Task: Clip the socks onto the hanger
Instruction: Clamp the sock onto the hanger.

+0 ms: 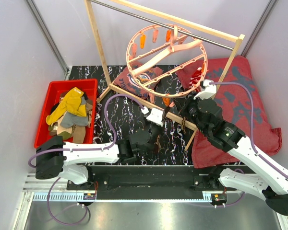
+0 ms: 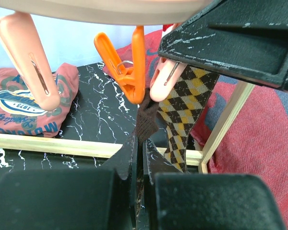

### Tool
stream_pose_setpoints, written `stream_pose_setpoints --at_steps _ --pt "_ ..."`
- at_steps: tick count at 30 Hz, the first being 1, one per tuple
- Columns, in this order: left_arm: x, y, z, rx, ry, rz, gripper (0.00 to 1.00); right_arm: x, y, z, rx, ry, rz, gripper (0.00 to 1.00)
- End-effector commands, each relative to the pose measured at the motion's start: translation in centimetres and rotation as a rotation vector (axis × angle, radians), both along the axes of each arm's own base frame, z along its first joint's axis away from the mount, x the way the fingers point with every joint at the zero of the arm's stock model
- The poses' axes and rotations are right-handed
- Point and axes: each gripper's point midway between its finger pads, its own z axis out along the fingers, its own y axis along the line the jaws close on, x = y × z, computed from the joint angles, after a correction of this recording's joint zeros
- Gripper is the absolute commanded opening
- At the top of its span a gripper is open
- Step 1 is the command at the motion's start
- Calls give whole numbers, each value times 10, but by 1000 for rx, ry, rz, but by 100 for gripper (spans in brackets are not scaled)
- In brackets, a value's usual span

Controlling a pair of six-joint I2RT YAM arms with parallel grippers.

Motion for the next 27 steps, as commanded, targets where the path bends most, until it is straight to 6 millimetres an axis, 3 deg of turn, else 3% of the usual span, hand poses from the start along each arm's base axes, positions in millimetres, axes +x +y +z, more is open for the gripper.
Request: stream_pose_setpoints --at_steps 1,14,27 --pt "-1 0 40 -127 -37 14 0 6 -5 8 28 -30 -56 0" --pt "-5 0 50 -159 -47 4 0 8 -4 2 18 -18 -61 0" --pt "-5 -6 49 -120 -70 2 0 5 1 9 51 -22 -35 0"
